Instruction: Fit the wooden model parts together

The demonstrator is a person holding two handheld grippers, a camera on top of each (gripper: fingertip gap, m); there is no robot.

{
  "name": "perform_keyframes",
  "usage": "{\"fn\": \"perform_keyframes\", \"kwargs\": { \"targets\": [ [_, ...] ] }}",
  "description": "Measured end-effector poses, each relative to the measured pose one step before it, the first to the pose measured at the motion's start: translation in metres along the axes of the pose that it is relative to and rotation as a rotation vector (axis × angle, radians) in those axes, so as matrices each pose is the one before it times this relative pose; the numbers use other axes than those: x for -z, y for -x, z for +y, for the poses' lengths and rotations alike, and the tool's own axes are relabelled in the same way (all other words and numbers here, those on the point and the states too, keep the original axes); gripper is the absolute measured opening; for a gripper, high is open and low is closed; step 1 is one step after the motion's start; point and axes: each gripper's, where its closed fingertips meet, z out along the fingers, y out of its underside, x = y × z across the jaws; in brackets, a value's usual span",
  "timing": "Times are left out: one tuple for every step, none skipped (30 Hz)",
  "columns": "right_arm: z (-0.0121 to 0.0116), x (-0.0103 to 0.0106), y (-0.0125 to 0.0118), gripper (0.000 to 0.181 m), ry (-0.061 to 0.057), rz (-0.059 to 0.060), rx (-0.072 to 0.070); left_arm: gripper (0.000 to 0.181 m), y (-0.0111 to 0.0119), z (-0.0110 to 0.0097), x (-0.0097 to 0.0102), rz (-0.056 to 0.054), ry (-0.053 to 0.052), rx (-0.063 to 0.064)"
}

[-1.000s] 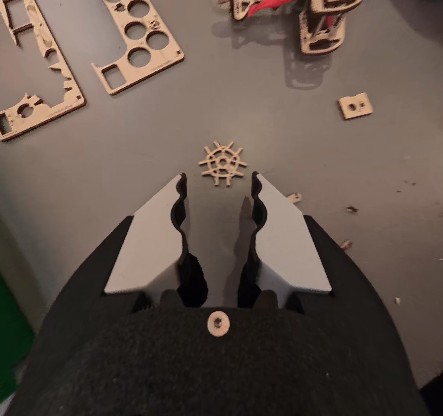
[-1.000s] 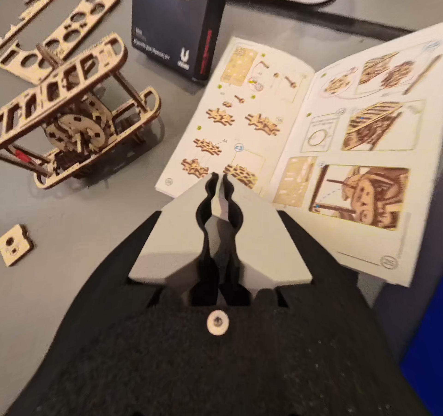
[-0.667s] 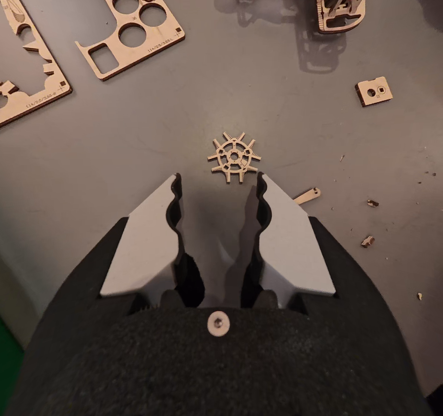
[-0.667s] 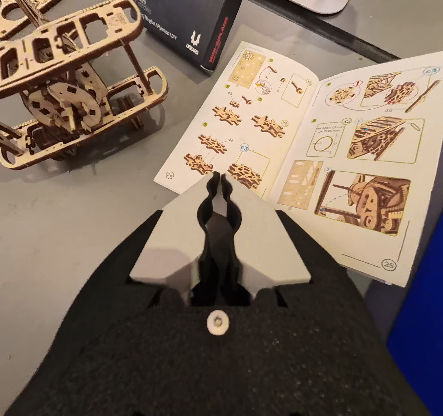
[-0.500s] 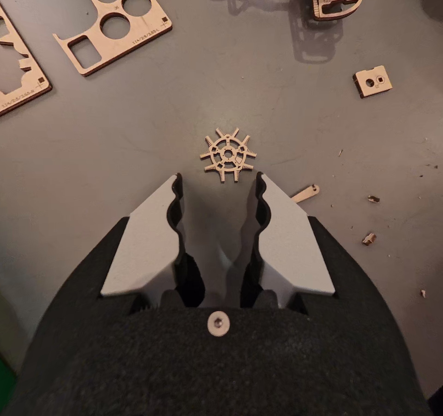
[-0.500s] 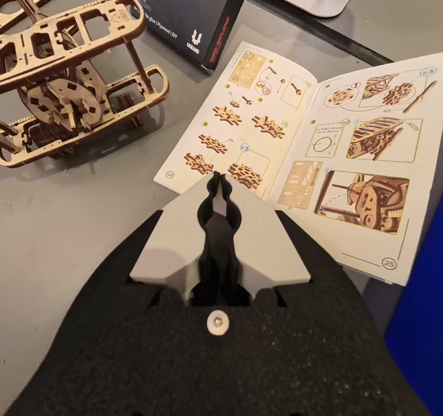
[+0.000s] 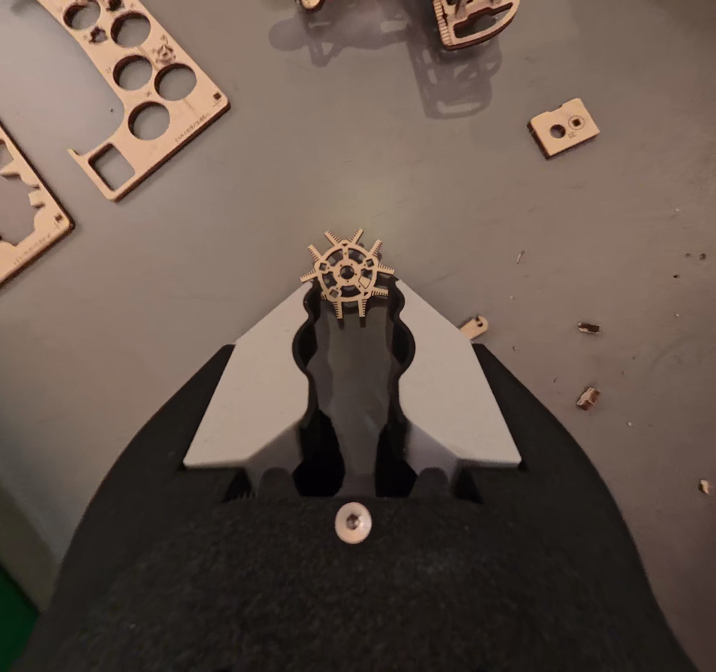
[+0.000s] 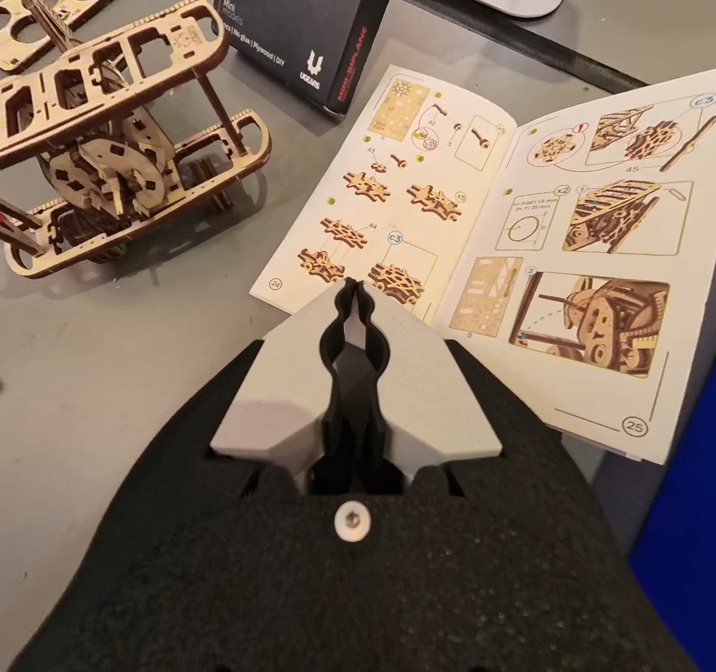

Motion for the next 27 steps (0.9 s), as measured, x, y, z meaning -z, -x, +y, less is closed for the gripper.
{"fn": "perform_keyframes", "kwargs": {
  "targets": [
    [-0.00016,0.00001,0.00011,0.001,-0.0006,-0.0047,-0.0037,0.023,-0.00283,-0.00325,0.00163,-0.006,-0.0053,-0.029],
    [-0.00077,0.00054,0.00088,0.0,-0.0056,-0.0102,-0.0025,0.023,-0.00453,-0.00558,0.00247,0.0003,-0.0138,-0.033],
    [-0.00161,0.00136,0.00076,0.0,-0.0132,-0.0067,-0.0011,0.023,-0.0061,-0.00739,0.00313,0.007,-0.0179,-0.0349],
    [-0.00245,0.00192,-0.00011,0.0,-0.0205,0.0009,0.0004,0.023,-0.00748,-0.00838,0.00323,0.0114,-0.02,-0.0374],
    [-0.00284,0.00251,-0.0002,0.0,-0.0236,0.0003,0.0015,0.024,-0.00785,-0.00838,0.00267,0.011,-0.0177,-0.0369],
    [-0.00213,0.00272,0.00058,0.0,-0.0192,-0.0042,0.0037,0.023,-0.00767,-0.00699,0.00195,0.0111,-0.01,-0.0351],
    [-0.00283,0.00425,0.0009,0.0,-0.0178,-0.0037,0.0057,0.023,-0.00759,-0.00559,0.00107,0.0133,-0.0032,-0.031],
    [-0.00403,0.00651,0.00099,0.0,-0.0219,0.0011,0.002,0.024,-0.00774,-0.00464,0.00022,0.0189,-0.0008,-0.0204],
    [-0.00541,0.00885,0.00362,0.0,-0.0257,-0.0122,0.0006,0.024,-0.00891,-0.00468,0.00002,0.0288,-0.0054,-0.011],
    [-0.00559,0.01053,0.00612,0.0,-0.0227,-0.0215,-0.0019,0.024,-0.0099,-0.00502,-0.00004,0.0343,-0.0109,-0.0088],
    [-0.00492,0.01211,0.00906,0.0,-0.0164,-0.0318,-0.0065,0.024,-0.00887,-0.00473,-0.00004,0.0269,-0.012,-0.0086],
    [-0.00459,0.01318,0.01305,0.0,-0.0196,-0.0458,-0.0096,0.024,-0.00828,-0.00482,0.00002,0.0204,-0.0112,-0.0093],
    [-0.00267,0.01299,0.01682,0.0,-0.0161,-0.0582,-0.0151,0.024,-0.00787,-0.00492,0.00013,0.0171,-0.0111,-0.0114],
    [0.00002,0.01173,0.02024,0.0,-0.0095,-0.0696,-0.0252,0.024,-0.00759,-0.00537,0.00049,0.0134,-0.0123,-0.0148],
    [0.0037,0.00935,0.02211,0.0,0.0007,-0.0777,-0.0333,0.024,-0.00718,-0.00549,0.00062,0.01,-0.0133,-0.0173],
    [0.00745,0.00696,0.02072,0.0,0.0149,-0.069,-0.0358,0.024,-0.00656,-0.00551,0.00066,0.0072,-0.0123,-0.0168],
    [0.00817,0.00531,0.01754,0.002,0.0127,-0.0515,-0.0347,0.024,-0.00589,-0.00515,0.00036,0.0043,-0.0096,-0.0151],
    [0.00639,0.00463,0.01535,0.003,-0.0014,-0.0409,-0.0308,0.024,-0.00545,-0.00473,0.00027,0.0036,-0.0088,-0.0135],
    [0.0048,0.00446,0.01335,0.004,-0.0115,-0.031,-0.0237,0.024,-0.00542,-0.00454,0.00012,0.0056,-0.0104,-0.0121],
    [0.00366,0.00424,0.01133,0.004,-0.0155,-0.0209,-0.0187,0.024,-0.00508,-0.00417,0.00019,0.0054,-0.0109,-0.0096],
    [0.00266,0.00405,0.00952,0.005,-0.0183,-0.013,-0.0113,0.024,-0.00455,-0.0034,-0.00008,0.006,-0.0089,-0.0062],
    [0.00233,0.00339,0.00824,0.007,-0.0194,-0.0076,-0.0049,0.024,-0.00408,-0.00346,0.0001,0.0051,-0.0098,-0.0031],
    [0.0033,0.0026,0.00637,0.01,-0.0114,-0.0022,-0.006,0.024,-0.00408,-0.00443,0.00015,0.0052,-0.0161,-0.001],
    [0.00442,0.0019,0.00486,0.013,-0.0041,0.0003,-0.0122,0.024,-0.00465,-0.00498,0.00024,0.0089,-0.0179,0.0019],
    [0.00405,0.00148,0.00443,0.017,-0.0062,-0.0047,-0.0149,0.024,-0.00455,-0.00511,0.00016,0.0071,-0.0171,0.0006],
    [0.00333,0.0017,0.00426,0.019,-0.0111,-0.0092,-0.0193,0.024,-0.00415,-0.00507,-0.00015,0.0045,-0.0168,-0.0041],
    [0.00145,0.00226,0.0043,0.019,-0.022,-0.0173,-0.0197,0.024,-0.00353,-0.00459,-0.00046,0.0026,-0.014,-0.0037]
  ]
}}
